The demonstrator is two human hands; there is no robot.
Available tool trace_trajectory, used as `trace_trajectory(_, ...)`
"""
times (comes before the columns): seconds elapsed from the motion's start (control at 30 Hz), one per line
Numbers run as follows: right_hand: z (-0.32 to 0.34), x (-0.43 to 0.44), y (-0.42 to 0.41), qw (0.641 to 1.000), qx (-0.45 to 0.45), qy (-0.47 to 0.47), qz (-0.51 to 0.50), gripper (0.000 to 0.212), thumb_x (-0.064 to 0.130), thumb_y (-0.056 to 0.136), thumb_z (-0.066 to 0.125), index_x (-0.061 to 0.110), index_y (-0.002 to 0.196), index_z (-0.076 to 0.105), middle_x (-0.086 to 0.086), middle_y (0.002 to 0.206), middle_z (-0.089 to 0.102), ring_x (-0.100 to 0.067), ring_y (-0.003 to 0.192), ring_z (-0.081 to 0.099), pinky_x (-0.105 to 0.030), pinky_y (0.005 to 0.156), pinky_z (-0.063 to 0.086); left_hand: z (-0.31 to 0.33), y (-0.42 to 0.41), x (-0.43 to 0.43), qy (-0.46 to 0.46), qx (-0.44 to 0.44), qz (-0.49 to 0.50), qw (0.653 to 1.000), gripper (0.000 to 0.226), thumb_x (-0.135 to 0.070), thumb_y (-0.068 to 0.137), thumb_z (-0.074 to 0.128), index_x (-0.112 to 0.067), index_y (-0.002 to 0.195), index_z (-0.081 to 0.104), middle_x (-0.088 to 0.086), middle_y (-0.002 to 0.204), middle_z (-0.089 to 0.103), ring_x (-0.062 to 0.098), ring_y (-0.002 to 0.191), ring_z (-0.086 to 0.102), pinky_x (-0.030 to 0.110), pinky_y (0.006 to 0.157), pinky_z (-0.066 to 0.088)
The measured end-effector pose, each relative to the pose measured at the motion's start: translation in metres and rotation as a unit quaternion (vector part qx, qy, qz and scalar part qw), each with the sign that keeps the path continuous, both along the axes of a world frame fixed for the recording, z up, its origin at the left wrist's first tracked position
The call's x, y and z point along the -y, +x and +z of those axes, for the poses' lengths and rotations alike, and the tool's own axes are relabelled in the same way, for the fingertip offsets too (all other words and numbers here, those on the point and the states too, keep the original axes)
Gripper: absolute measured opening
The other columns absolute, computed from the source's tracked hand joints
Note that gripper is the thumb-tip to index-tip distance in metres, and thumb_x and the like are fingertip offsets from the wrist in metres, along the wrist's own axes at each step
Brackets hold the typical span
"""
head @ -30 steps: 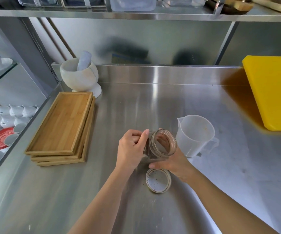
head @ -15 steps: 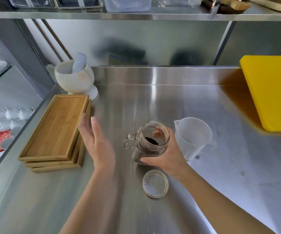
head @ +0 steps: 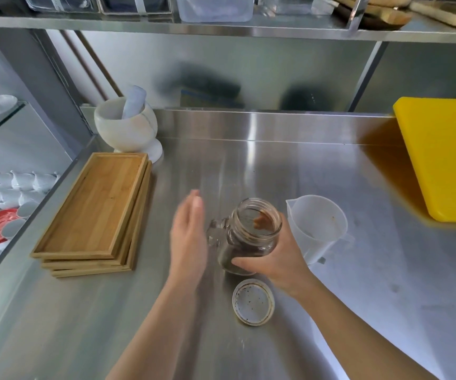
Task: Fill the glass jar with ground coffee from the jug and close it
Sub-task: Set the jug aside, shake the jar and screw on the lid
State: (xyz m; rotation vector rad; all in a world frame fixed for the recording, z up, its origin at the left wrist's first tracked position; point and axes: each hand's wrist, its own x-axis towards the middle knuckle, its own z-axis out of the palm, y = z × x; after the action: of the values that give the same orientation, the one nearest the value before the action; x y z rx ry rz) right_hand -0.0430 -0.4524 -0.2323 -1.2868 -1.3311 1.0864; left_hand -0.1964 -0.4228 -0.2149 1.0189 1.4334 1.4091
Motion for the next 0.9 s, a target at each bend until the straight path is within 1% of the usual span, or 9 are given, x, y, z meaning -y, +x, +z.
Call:
trace_trajectory(0.07,0.003,0.0,0.0,1.0,-0.017,0.005,-0.005,0.083,0.015,0.041,0.088,0.028,0.111,0.046,-0.003,0.109,0.061,-0.01,0.098,0.062,-0.025,0.088,0.048,0.004,-0.017,-0.007,0.045,0.039,0.147,0.987,0.055,-0.054,0.085,0.043,-0.024,0.131,0.052,-0.005,0.138,0.053,0.007,0.127,0.045,0.028,0.11,0.031)
trace_trajectory(0.1,0.004,-0.001,-0.002,1.0,-0.02,0.005,-0.002,0.084,0.013,0.041,0.089,0.024,0.112,0.046,-0.005,0.11,0.061,-0.01,0.099,0.062,-0.025,0.088,0.048,0.003,-0.017,-0.008,0.039,0.053,0.135,0.989,0.057,-0.056,0.083,0.043,-0.024,0.129,0.053,-0.005,0.138,0.052,0.005,0.126,0.046,0.031,0.11,0.032)
trace_trajectory(0.23,0.005,-0.004,-0.008,1.0,-0.021,-0.002,0.019,0.088,0.002,0.043,0.09,0.026,0.114,0.044,0.007,0.107,0.06,0.002,0.095,0.06,-0.008,0.076,0.045,0.001,0.011,0.011,0.026,-0.108,-0.118,0.987,0.056,-0.059,0.085,0.034,-0.031,0.13,0.054,-0.015,0.141,0.047,-0.003,0.129,0.04,0.027,0.109,0.03)
trace_trajectory(0.4,0.007,-0.003,-0.012,1.0,-0.004,0.005,0.011,0.084,0.01,0.043,0.089,0.033,0.11,0.042,0.003,0.11,0.056,0.003,0.097,0.057,-0.007,0.08,0.042,0.005,-0.027,-0.009,0.054,0.037,0.057,0.996,0.061,-0.057,0.087,0.033,-0.029,0.141,0.038,-0.019,0.144,0.039,-0.013,0.123,0.035,0.009,0.098,0.024)
trace_trajectory(0.53,0.007,-0.008,-0.015,1.0,-0.008,0.009,-0.008,0.086,0.019,0.04,0.086,0.037,0.111,0.041,0.007,0.112,0.056,-0.002,0.101,0.057,-0.019,0.088,0.045,0.0,-0.041,-0.012,0.062,0.113,0.163,0.978,0.058,-0.055,0.09,0.032,-0.031,0.143,0.034,-0.02,0.143,0.04,-0.009,0.124,0.035,0.022,0.108,0.021)
trace_trajectory(0.67,0.002,-0.01,-0.015,1.0,-0.005,0.009,0.011,0.087,0.018,0.038,0.09,0.039,0.11,0.044,0.017,0.103,0.063,-0.005,0.099,0.061,-0.017,0.082,0.048,-0.008,-0.001,0.006,-0.01,0.052,-0.114,0.992,0.049,-0.055,0.09,0.039,-0.029,0.126,0.057,-0.018,0.131,0.056,-0.003,0.123,0.047,0.022,0.108,0.033)
trace_trajectory(0.73,0.003,-0.01,-0.009,1.0,-0.012,0.011,-0.011,0.087,0.017,0.039,0.09,0.033,0.111,0.045,0.016,0.1,0.064,-0.003,0.097,0.062,-0.013,0.08,0.046,-0.01,-0.008,-0.004,0.02,0.045,-0.087,0.995,0.049,-0.046,0.097,0.029,-0.024,0.137,0.046,-0.012,0.144,0.045,0.0,0.133,0.037,0.031,0.116,0.021)
trace_trajectory(0.83,0.006,-0.011,-0.008,0.999,-0.018,0.021,-0.026,0.085,0.018,0.04,0.09,0.029,0.111,0.046,0.014,0.101,0.064,-0.005,0.097,0.061,-0.012,0.081,0.045,-0.002,-0.029,-0.017,0.049,0.096,0.086,0.991,0.059,-0.055,0.091,0.032,-0.027,0.142,0.038,-0.023,0.144,0.038,-0.013,0.125,0.034,0.036,0.119,0.015)
trace_trajectory(0.9,0.006,-0.011,-0.01,0.999,-0.021,0.016,-0.02,0.087,0.018,0.039,0.091,0.028,0.112,0.046,0.01,0.104,0.063,-0.004,0.098,0.061,-0.012,0.081,0.045,0.004,-0.017,-0.006,0.057,0.026,-0.037,0.997,0.057,-0.061,0.084,0.034,-0.037,0.136,0.044,-0.028,0.139,0.042,-0.015,0.122,0.038,0.038,0.118,0.02)
